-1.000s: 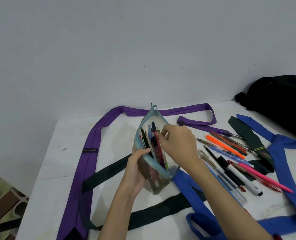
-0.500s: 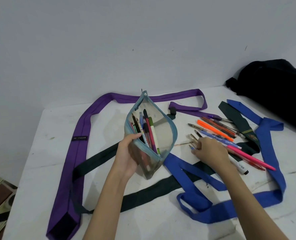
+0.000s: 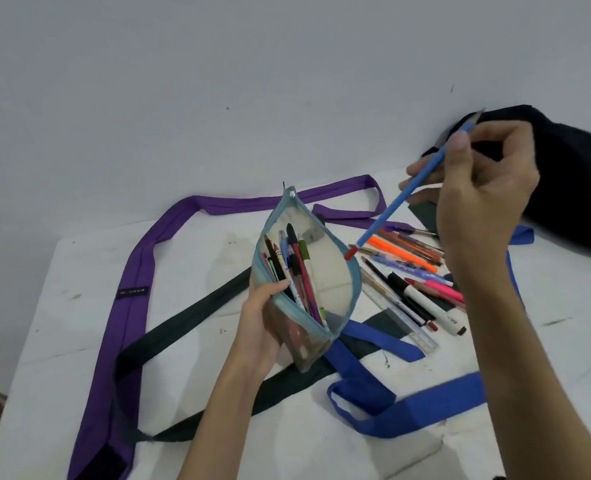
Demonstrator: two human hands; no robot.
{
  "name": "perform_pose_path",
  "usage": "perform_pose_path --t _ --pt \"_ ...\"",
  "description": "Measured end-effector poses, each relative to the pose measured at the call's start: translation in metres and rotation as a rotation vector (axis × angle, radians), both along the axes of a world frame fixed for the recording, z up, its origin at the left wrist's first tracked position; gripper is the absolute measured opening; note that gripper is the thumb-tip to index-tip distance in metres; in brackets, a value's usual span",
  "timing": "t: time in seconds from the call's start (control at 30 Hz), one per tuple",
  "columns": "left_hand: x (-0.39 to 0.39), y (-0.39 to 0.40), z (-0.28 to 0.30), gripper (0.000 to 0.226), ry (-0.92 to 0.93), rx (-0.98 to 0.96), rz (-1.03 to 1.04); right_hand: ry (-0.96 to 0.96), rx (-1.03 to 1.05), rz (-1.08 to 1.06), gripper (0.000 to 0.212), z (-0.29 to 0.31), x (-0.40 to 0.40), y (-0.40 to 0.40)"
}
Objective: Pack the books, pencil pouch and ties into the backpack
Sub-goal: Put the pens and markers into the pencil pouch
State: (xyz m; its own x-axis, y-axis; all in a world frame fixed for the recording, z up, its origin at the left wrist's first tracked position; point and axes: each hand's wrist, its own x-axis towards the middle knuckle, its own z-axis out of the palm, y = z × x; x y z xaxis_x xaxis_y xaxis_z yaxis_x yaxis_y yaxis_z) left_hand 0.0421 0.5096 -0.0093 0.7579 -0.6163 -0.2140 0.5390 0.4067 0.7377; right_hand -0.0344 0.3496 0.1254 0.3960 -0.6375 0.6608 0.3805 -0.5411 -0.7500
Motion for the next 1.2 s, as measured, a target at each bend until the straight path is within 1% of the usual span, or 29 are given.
perform_pose_path --t 0.03,0.07,0.13,0.17,0.2,0.23,0.27,0.3,0.37,0.4,0.47,0.53,0.6,0.67,0.77,0.8,0.87,0.97,1.07,1.13,1.2 --pt "-0.004 -0.005 0.001 0.066 0.007 -0.003 -0.007 0.040 0.001 0.045 0.017 -0.001 0.000 0.004" --pt "-0.007 -0.009 0.002 0.066 0.016 -0.002 -0.017 0.139 0.009 0.092 0.016 -0.005 0.002 0.008" --pt "-0.015 -0.017 0.004 0.066 0.035 0.000 -0.039 0.460 -0.018 0.173 0.010 -0.020 0.008 0.015" --pt "-0.019 -0.019 0.004 0.066 0.040 0.001 -0.042 0.650 -0.082 0.197 0.008 -0.030 0.011 0.016" --pt "-0.023 -0.021 0.005 0.064 0.040 -0.006 -0.040 0.837 -0.172 0.208 0.010 -0.039 0.014 0.016" --pt "-0.026 -0.023 0.006 0.061 0.034 -0.015 -0.037 0.985 -0.263 0.216 0.015 -0.047 0.014 0.017" --pt "-0.029 -0.024 0.007 0.057 0.025 -0.024 -0.038 1.061 -0.321 0.222 0.020 -0.052 0.014 0.018" --pt "-0.031 -0.024 0.007 0.054 0.020 -0.027 -0.037 1.064 -0.327 0.234 0.023 -0.053 0.011 0.017" --pt "-0.033 -0.024 0.007 0.048 0.040 -0.020 -0.022 0.930 -0.246 0.236 0.018 -0.051 0.002 0.012" --pt "-0.034 -0.023 0.006 0.046 0.052 -0.016 -0.013 0.843 -0.201 0.203 0.013 -0.050 -0.004 0.006" --pt "-0.034 -0.021 0.003 0.045 0.054 -0.017 -0.008 0.703 -0.179 0.086 0.007 -0.048 -0.016 -0.011" --pt "-0.032 -0.019 0.001 0.044 0.043 -0.025 0.003 0.657 -0.173 -0.010 0.006 -0.054 -0.022 -0.031" --pt "-0.031 -0.019 -0.002 0.041 0.029 -0.012 0.014 0.738 -0.125 -0.035 0.005 -0.068 -0.023 -0.051" --pt "-0.029 -0.020 -0.004 0.040 0.023 0.031 0.007 0.921 -0.123 -0.027 0.005 -0.089 -0.020 -0.064" --pt "-0.027 -0.024 -0.004 0.040 0.023 0.064 -0.012 1.194 -0.259 -0.035 0.011 -0.122 -0.013 -0.069" --pt "-0.027 -0.027 -0.004 0.039 0.037 0.069 -0.010 1.261 -0.309 -0.036 0.013 -0.130 -0.011 -0.068" --pt "-0.027 -0.032 -0.001 0.038 0.046 0.054 -0.019 1.325 -0.402 -0.045 0.016 -0.144 -0.008 -0.066" --pt "-0.023 -0.044 0.002 0.044 0.040 -0.011 0.018 1.330 -0.537 -0.053 0.019 -0.150 0.000 -0.069" --pt "-0.019 -0.055 0.002 0.044 0.047 -0.035 0.063 1.333 -0.479 -0.020 0.016 -0.145 0.007 -0.080" --pt "-0.019 -0.058 -0.001 0.038 0.060 -0.034 0.085 1.215 -0.386 -0.044 0.017 -0.132 0.010 -0.093" --pt "-0.020 -0.059 -0.004 0.034 0.069 -0.021 0.094 0.976 -0.205 -0.047 0.012 -0.106 0.010 -0.099"
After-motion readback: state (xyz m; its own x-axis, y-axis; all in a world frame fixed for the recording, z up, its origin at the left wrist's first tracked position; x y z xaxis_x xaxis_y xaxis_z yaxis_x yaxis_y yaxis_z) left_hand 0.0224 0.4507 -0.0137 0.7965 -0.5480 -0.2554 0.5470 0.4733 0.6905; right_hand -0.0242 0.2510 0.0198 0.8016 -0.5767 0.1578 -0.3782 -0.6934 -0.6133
